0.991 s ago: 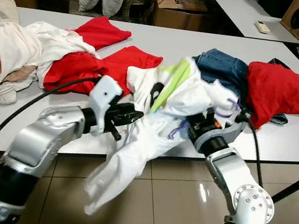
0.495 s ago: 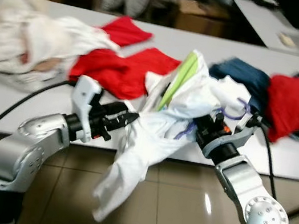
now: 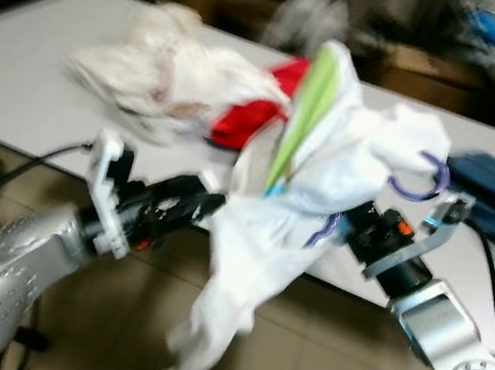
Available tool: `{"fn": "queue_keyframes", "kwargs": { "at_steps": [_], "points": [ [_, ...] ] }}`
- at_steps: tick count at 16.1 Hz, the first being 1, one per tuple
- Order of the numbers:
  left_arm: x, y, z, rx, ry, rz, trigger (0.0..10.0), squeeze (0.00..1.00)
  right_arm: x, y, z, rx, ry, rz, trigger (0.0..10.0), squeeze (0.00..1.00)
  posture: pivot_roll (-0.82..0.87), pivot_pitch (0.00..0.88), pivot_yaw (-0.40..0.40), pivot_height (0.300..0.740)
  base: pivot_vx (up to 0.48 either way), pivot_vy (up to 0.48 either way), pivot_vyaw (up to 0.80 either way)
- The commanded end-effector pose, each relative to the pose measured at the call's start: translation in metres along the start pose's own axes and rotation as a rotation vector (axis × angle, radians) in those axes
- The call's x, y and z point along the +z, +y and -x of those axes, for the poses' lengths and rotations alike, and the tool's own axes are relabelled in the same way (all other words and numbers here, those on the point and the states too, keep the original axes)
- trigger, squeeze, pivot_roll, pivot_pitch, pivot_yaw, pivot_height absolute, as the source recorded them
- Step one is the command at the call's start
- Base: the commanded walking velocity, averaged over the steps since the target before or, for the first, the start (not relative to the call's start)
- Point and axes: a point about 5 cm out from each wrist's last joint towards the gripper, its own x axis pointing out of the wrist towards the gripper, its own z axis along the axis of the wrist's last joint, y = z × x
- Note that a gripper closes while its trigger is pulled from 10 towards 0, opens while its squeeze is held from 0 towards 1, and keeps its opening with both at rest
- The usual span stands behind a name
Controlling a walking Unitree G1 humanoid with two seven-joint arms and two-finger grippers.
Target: Hang hanger
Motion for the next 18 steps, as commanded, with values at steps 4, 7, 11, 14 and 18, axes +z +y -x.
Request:
{"fn": "queue_keyframes", "kwargs": {
  "at_steps": [4, 7, 11, 14, 18],
  "points": [
    [0.008, 0.015, 0.013, 0.238, -0.002, -0.152, 10.0, 0.0, -0.006, 0.001, 0.013, 0.019, 0.108, 0.069, 10.0, 0.0, -0.1, 0.0, -0.065, 0.74, 0.0, 0.0, 0.8],
    [-0.017, 0.009, 0.024, 0.353, 0.101, -0.198, 10.0, 0.0, -0.008, 0.006, 0.035, 0.052, 0.229, 0.141, 10.0, 0.0, -0.12, 0.0, -0.118, 0.74, 0.0, 0.0, 0.8],
    [-0.037, -0.002, 0.025, 0.436, 0.14, -0.29, 10.0, 0.0, -0.006, 0.003, 0.05, 0.047, 0.281, 0.148, 10.0, 0.0, -0.14, 0.053, -0.163, 0.74, 0.0, 0.0, 0.8],
    [-0.036, -0.008, 0.026, 0.473, 0.11, -0.276, 10.0, 0.0, -0.003, 0.001, 0.055, 0.023, 0.273, 0.152, 10.0, 0.0, -0.16, 0.079, -0.171, 0.74, 0.0, 0.0, 0.8],
    [-0.039, -0.014, 0.022, 0.455, 0.109, -0.287, 10.0, 0.0, -0.003, -0.001, 0.056, 0.001, 0.258, 0.164, 10.0, 0.0, -0.17, 0.087, -0.16, 0.74, 0.0, 0.0, 0.8]
  ]
}}
